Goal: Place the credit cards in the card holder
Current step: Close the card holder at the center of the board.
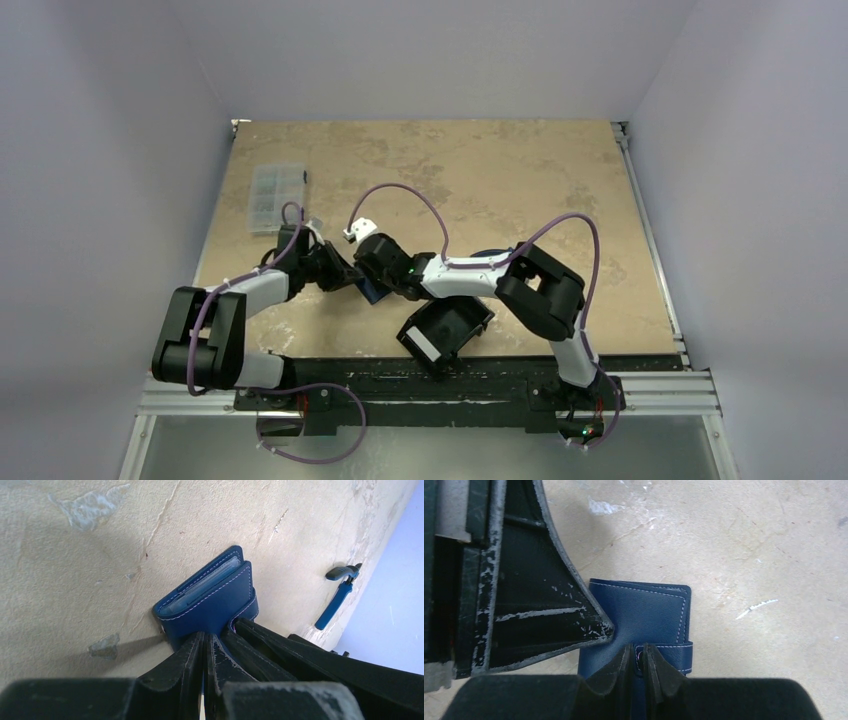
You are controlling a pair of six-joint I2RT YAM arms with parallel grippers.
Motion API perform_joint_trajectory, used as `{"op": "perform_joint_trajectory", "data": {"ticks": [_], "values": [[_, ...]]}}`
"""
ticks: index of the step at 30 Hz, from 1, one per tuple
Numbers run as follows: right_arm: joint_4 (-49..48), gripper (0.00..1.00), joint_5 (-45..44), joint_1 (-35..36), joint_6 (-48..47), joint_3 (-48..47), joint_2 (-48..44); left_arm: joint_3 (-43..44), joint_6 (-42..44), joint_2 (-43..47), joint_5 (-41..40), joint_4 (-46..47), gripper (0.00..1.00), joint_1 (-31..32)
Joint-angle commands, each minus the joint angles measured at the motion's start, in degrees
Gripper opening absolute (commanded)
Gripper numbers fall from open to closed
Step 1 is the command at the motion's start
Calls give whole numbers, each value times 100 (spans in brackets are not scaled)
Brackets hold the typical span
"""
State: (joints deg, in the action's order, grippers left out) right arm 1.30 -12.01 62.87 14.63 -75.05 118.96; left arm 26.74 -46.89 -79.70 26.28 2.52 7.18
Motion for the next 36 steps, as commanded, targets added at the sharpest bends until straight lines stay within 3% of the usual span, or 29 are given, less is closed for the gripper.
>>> {"op": "perform_joint_trajectory", "data": {"ticks": [1,4,12,19,27,31,36], "values": [[1005,21,3313,770,980,896,1220,-169,59,-75,-171,33,8,82],[774,29,3282,762,1060,1077,1050,-169,88,-144,-105,38,8,92],[138,31,3664,663,1331,1552,917,-226,-12,-196,-17,184,8,87],[-684,19,4260,203,1633,2156,919,-278,-57,-124,14,204,8,88],[-157,26,3279,-14,1405,1822,96,-155,144,121,28,-59,11,82],[480,30,2732,-134,1047,1456,-474,331,529,928,-418,-1122,25,82],[973,50,2624,-183,673,1137,-1366,708,595,1862,-847,-2091,49,64]]}}
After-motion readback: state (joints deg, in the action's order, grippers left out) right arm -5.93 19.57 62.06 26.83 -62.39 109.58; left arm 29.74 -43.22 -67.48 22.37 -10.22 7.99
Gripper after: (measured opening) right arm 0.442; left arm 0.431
